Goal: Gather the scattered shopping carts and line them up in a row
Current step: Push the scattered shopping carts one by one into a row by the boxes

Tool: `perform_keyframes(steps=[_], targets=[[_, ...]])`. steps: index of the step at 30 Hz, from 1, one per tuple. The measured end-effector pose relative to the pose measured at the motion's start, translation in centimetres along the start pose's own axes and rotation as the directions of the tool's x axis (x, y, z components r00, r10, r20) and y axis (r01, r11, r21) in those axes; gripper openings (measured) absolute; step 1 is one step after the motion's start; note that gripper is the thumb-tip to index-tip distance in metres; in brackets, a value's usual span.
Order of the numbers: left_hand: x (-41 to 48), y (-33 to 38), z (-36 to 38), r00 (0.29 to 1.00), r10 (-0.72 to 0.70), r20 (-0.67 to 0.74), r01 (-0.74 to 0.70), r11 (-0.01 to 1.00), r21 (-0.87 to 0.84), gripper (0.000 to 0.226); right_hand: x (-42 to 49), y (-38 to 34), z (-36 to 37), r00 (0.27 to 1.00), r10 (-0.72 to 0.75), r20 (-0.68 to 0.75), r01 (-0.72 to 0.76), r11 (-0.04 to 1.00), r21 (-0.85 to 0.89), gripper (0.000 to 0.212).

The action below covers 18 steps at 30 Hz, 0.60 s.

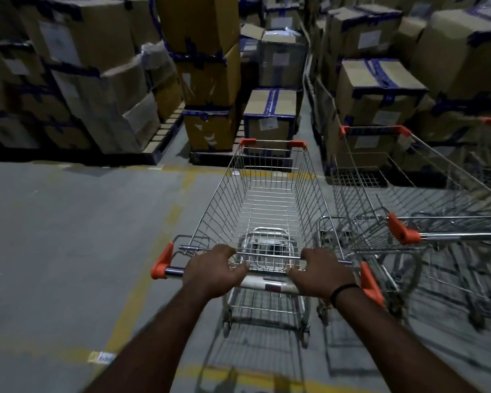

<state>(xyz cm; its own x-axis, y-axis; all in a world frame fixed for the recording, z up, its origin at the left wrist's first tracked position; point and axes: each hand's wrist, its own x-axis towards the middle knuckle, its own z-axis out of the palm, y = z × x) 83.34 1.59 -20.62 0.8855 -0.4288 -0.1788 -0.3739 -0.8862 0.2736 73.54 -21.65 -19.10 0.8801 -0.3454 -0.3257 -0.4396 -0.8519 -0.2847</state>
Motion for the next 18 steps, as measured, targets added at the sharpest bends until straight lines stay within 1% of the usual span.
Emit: perform_keyframes(steps=[4, 7, 8, 10, 13, 16, 18], targets=[[0.4, 0.1, 0.0, 0.998, -0.037, 0.044, 0.039, 0.998, -0.041, 0.076, 0.9, 0.1, -0.2, 0.999, -0.018, 0.035, 0.021, 0.997, -0.080, 0.072], [0.4, 0.1, -0.3, 0.997, -0.060, 0.056, 0.066, 0.992, -0.104, 0.070, 0.6, -0.2, -0.4, 0.999, -0.029, 0.043, 0.035, 0.989, -0.145, 0.068], [0.3, 0.1, -0.5, 0.998, -0.053, 0.046, 0.058, 0.992, -0.111, 0.067, 0.5, -0.4, -0.6, 0.998, -0.034, 0.044, 0.040, 0.986, -0.164, 0.066], [-0.1, 0.2, -0.8, 1.000, 0.003, 0.006, -0.002, 0.995, -0.103, 0.061, 0.1, -1.0, -1.0, 0.999, -0.048, 0.021, 0.051, 0.981, -0.185, 0.060], [-1.2, 0.3, -1.4, 0.996, 0.077, -0.053, -0.081, 0.994, -0.067, 0.054, -0.7, -2.6, -1.6, 0.993, -0.107, -0.039, 0.099, 0.981, -0.164, 0.056], [-2.6, 0.1, -2.7, 0.986, 0.116, -0.121, -0.118, 0.993, -0.013, 0.051, -1.8, -5.1, -1.9, 0.981, -0.177, -0.084, 0.166, 0.978, -0.129, 0.056], [-4.1, -0.4, -3.9, 0.979, 0.116, -0.166, -0.119, 0.993, -0.011, 0.050, -2.7, -6.9, -1.9, 0.968, -0.231, -0.100, 0.218, 0.968, -0.123, 0.057]])
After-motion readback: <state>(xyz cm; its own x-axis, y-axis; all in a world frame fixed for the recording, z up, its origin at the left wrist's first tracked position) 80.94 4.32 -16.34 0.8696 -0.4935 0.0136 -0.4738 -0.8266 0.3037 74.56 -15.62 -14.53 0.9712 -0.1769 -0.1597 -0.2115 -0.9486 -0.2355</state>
